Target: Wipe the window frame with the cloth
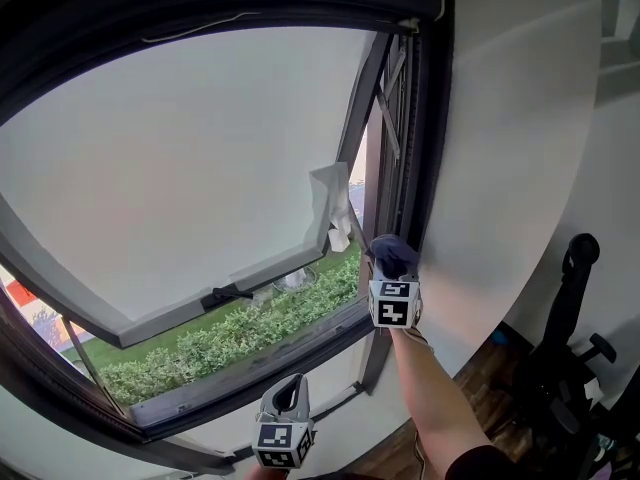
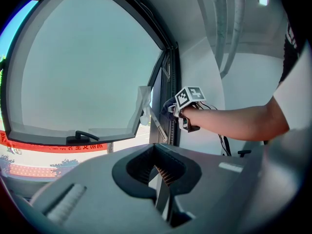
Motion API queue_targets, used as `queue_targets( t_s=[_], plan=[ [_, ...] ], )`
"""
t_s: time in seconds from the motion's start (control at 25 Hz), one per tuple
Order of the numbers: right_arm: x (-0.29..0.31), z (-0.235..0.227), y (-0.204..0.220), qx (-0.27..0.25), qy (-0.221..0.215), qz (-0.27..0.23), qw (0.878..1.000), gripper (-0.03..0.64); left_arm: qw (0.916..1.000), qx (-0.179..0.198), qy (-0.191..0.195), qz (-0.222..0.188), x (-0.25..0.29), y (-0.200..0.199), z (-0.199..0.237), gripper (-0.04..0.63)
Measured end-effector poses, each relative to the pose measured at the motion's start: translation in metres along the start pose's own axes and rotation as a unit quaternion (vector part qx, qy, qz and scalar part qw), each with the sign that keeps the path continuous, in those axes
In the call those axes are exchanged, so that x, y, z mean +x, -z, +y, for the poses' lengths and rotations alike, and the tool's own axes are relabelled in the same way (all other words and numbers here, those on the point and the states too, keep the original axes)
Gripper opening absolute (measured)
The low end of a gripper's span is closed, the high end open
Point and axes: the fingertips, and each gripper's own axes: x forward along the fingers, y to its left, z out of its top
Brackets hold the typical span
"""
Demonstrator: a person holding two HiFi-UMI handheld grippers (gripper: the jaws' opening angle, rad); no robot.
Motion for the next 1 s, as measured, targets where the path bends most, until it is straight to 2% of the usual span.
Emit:
queue_targets(
  t_s=[0.36,0.6,1.0],
  plan=[
    [0.000,0.001,0.005,-0.005,-0.001,0.002,1.000,0.066,0.9999,0.012,0.003,0.002,0.005,0.010,0.004,0.009],
    [0.000,0.003,0.020,-0.003,0.001,0.011,1.000,0.066,1.0000,0.009,-0.003,0.001,0.005,0.009,0.009,0.009],
    [0.002,0.009,0.049,-0.027,-0.008,0.039,0.999,0.066,0.9999,0.013,-0.002,0.000,0.014,0.008,0.010,0.009]
  ],
)
